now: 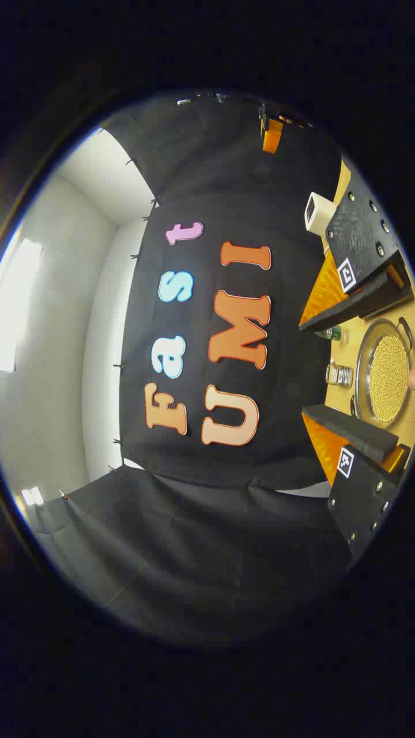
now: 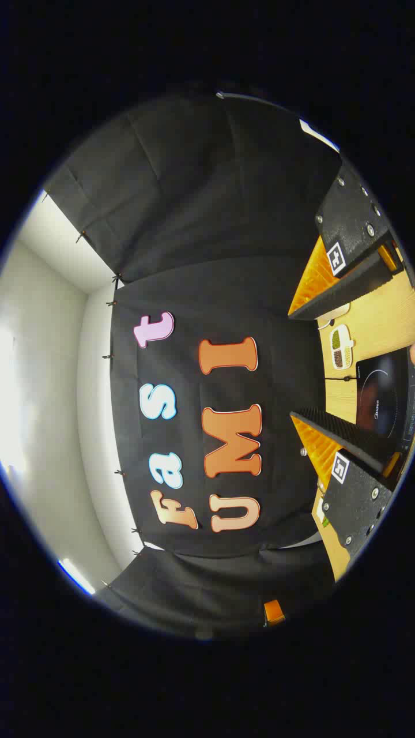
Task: First push the handle of the pot to place it horizontally, then grasp the pot with both hands and set it on the induction cooktop.
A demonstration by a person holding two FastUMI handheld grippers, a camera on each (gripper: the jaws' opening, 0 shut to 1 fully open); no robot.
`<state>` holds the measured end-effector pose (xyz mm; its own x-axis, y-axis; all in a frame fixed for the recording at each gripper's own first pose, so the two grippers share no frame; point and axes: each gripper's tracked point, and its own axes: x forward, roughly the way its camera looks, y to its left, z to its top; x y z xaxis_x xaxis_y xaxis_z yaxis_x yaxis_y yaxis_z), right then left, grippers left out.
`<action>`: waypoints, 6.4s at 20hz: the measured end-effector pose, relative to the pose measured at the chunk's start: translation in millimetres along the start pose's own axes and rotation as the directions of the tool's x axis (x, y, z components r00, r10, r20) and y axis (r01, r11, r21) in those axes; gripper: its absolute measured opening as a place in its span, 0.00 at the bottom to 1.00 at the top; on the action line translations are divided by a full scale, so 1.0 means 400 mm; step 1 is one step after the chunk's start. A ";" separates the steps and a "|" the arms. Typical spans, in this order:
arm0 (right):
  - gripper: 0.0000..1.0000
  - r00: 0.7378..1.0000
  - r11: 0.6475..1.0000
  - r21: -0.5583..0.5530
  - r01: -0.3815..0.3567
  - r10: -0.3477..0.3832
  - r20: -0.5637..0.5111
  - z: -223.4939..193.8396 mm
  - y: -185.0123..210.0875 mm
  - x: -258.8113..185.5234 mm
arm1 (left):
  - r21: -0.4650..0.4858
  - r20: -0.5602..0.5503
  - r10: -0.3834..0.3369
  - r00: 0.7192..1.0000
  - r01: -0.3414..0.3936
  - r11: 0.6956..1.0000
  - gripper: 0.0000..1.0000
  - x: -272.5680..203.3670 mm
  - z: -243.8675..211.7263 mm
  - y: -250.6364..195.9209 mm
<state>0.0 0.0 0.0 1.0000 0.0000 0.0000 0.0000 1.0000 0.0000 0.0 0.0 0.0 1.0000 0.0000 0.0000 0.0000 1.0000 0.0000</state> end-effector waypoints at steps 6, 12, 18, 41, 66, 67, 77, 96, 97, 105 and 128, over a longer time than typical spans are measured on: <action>0.95 1.000 0.999 0.028 0.024 -0.024 -0.004 -0.006 -0.028 0.003 | -0.010 0.003 0.012 1.000 -0.012 1.000 0.81 0.003 0.007 -0.005; 0.95 1.000 1.000 0.005 -0.005 0.005 -0.026 -0.024 -0.006 0.005 | 0.005 0.009 0.003 1.000 -0.003 1.000 0.82 -0.002 0.014 -0.017; 0.95 0.998 0.999 -0.009 -0.039 0.039 -0.048 -0.042 0.023 0.003 | 0.010 0.029 -0.005 1.000 0.005 1.000 0.82 -0.008 0.029 -0.017; 0.95 0.987 0.994 0.036 -0.101 0.105 -0.125 -0.139 0.071 0.043 | 0.052 -0.090 -0.135 0.987 0.140 0.989 0.55 0.010 -0.094 -0.062; 0.95 0.979 0.994 0.078 -0.079 0.092 -0.180 -0.248 0.004 0.037 | 0.090 -0.495 -0.114 0.861 0.181 0.979 0.03 -0.179 -0.567 -0.037; 0.95 0.980 0.994 0.080 -0.074 0.087 -0.181 -0.250 -0.003 0.039 | 0.093 -0.515 -0.114 0.850 0.187 0.978 0.03 -0.182 -0.587 -0.037; 0.95 0.976 0.995 0.075 -0.069 0.083 -0.202 -0.295 -0.013 0.038 | 0.073 -0.632 -0.127 0.765 0.222 0.972 0.03 -0.226 -0.730 -0.051; 0.96 0.964 0.995 0.086 -0.055 0.075 -0.256 -0.361 -0.054 0.061 | 0.111 -0.711 -0.084 0.698 0.229 0.967 0.02 -0.187 -0.836 -0.072; 0.96 0.964 0.995 0.089 -0.053 0.074 -0.255 -0.361 -0.057 0.061 | 0.108 -0.711 -0.088 0.697 0.231 0.967 0.02 -0.183 -0.839 -0.078; 0.95 0.965 0.995 0.088 -0.034 0.056 -0.256 -0.366 -0.088 0.060 | 0.081 -0.709 -0.110 0.696 0.236 0.968 0.02 -0.147 -0.852 -0.120; 0.96 0.958 0.996 0.091 0.011 0.016 -0.288 -0.412 -0.147 0.070 | 0.029 -0.713 -0.166 0.681 0.266 0.964 0.02 -0.011 -0.910 -0.230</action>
<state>28.2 -58.6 -164.8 0.9576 0.0161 -0.2877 0.0107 0.9958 0.0912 -4.3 -92.0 -363.9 0.6809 -0.1662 -0.7133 0.2660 0.9635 0.0294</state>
